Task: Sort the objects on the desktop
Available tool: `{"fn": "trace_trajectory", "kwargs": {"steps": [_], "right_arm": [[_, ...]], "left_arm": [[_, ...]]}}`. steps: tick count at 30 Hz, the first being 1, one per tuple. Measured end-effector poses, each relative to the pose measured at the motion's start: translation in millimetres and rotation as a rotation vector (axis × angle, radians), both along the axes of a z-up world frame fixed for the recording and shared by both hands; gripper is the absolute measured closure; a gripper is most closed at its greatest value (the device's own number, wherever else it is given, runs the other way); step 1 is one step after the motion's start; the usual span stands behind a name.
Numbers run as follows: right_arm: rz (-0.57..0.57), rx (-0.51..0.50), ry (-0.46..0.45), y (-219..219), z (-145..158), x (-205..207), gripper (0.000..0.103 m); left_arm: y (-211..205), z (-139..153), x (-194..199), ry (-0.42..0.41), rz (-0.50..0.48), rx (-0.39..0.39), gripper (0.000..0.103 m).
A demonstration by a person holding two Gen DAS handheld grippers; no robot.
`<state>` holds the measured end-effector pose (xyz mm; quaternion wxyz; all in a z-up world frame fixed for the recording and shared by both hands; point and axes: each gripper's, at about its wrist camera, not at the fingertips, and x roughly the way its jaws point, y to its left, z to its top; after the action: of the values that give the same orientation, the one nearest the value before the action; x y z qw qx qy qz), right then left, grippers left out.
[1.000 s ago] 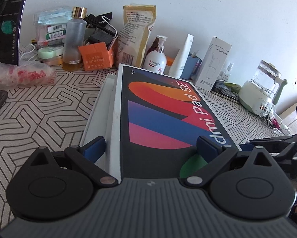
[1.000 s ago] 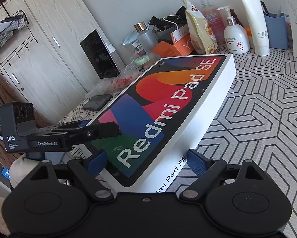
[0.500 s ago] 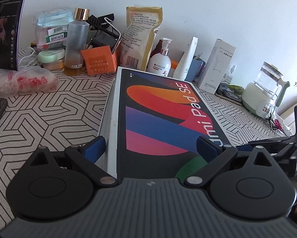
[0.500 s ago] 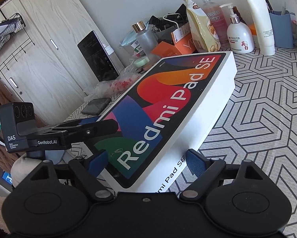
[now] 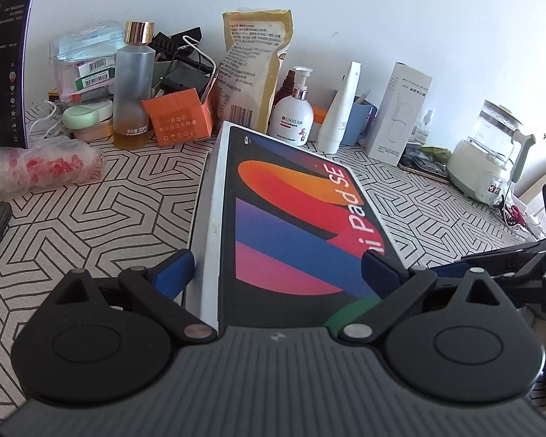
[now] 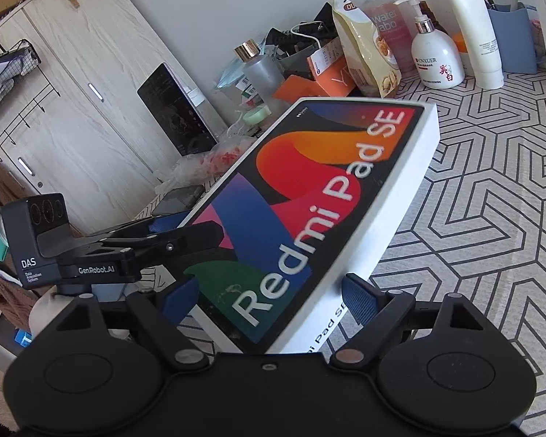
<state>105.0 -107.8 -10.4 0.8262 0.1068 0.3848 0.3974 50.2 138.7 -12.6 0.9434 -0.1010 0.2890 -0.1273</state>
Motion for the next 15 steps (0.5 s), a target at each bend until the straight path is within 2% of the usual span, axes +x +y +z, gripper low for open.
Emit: {"fn": "trace_trajectory", "kwargs": {"steps": [3,9,15], "right_arm": [[0.026,0.029,0.001,3.6,2.3,-1.0,0.014],[0.018,-0.015,-0.042,10.0,3.3,-4.0,0.014],[-0.091,0.032,0.051,-9.7,-14.9,17.5,0.014]], "left_arm": [[-0.4,0.6,1.1,0.008,-0.006,-0.006,0.004],[3.8,-2.0,-1.1,0.025,-0.002,-0.021,0.004],[9.9,-5.3,-4.9,0.027,-0.003,-0.035,0.004]]}}
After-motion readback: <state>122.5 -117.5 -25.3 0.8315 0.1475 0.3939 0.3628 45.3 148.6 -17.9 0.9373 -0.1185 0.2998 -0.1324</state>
